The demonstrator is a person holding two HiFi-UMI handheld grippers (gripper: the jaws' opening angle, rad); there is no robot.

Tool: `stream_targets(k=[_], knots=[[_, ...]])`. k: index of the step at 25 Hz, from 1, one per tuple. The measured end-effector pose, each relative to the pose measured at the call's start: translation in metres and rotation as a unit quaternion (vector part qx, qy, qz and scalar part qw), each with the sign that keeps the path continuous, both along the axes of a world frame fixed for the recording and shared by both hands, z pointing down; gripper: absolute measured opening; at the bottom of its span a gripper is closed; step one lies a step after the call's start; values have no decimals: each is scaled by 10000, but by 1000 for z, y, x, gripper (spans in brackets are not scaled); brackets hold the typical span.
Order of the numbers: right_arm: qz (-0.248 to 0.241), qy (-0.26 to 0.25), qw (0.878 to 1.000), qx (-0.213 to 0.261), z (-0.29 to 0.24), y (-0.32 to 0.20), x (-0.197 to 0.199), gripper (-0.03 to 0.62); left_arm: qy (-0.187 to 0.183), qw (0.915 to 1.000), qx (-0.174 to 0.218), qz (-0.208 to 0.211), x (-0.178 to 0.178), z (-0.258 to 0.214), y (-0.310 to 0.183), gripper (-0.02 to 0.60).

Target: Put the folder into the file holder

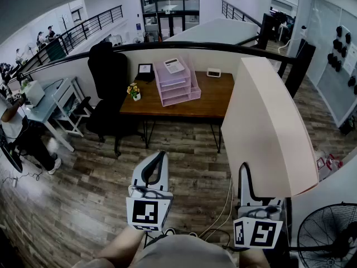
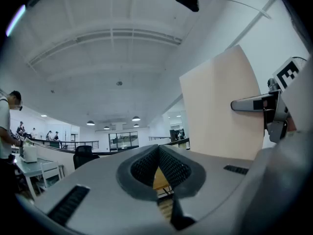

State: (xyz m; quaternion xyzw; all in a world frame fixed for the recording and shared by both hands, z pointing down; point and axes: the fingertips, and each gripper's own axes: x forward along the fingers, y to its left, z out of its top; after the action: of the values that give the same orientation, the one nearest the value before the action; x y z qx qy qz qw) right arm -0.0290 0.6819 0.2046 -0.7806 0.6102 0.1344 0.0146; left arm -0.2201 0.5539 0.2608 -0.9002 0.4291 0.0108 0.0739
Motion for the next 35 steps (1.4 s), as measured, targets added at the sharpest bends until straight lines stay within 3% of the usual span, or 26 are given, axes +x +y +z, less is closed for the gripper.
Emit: stream_targets(k=[12, 15, 19, 35], knots=[[79, -219, 9997, -66, 15, 9, 37, 299, -149, 9997, -63, -166, 14, 10, 5, 3], [38, -204, 9998, -60, 21, 12, 47, 300, -216, 9997, 80, -125, 24, 15, 12, 3], [-52, -241, 9996, -123, 27, 11, 54, 300, -52, 9999, 67, -82, 31, 14, 15, 3], [-67, -355, 9991, -200, 45, -55, 80, 301, -170, 9996, -124, -198, 48, 34, -51, 3]])
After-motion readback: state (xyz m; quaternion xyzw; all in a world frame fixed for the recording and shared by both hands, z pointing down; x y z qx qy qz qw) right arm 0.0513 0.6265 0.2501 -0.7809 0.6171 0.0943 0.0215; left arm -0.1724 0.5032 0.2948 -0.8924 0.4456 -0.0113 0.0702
